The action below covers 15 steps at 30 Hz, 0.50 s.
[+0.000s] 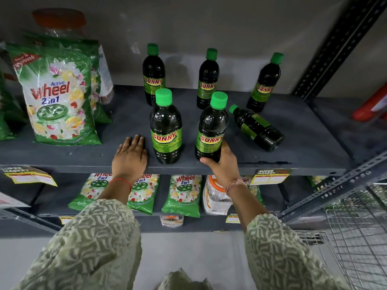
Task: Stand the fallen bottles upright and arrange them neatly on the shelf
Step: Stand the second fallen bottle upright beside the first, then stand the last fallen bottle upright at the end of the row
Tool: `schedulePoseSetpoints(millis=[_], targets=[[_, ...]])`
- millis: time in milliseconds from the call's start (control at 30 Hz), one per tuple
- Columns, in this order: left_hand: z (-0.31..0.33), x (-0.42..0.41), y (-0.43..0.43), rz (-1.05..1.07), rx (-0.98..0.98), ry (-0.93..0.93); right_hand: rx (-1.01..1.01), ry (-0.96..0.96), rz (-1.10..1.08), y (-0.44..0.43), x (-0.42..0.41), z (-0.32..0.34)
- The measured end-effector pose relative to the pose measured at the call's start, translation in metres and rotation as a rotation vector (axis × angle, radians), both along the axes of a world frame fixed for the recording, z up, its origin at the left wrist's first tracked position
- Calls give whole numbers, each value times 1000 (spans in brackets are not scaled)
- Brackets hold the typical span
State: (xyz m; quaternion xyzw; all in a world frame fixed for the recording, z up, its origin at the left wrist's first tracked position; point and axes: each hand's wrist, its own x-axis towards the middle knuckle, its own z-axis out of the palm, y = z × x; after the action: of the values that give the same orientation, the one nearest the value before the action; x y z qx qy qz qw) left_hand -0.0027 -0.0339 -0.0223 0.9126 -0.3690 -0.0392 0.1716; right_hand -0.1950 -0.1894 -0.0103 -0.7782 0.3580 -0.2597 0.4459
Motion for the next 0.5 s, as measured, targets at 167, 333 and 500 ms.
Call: schedulePoseSetpoints(millis=[167, 333, 500], targets=[[-5, -13, -3, 38, -8, -12, 42, -104, -113, 8, -17, 1], [-8, -17, -3, 68, -23, -46, -569, 113, -454, -41, -19, 23], [-9, -18, -5, 85, -29, -78, -359, 764, -334, -118, -15, 52]])
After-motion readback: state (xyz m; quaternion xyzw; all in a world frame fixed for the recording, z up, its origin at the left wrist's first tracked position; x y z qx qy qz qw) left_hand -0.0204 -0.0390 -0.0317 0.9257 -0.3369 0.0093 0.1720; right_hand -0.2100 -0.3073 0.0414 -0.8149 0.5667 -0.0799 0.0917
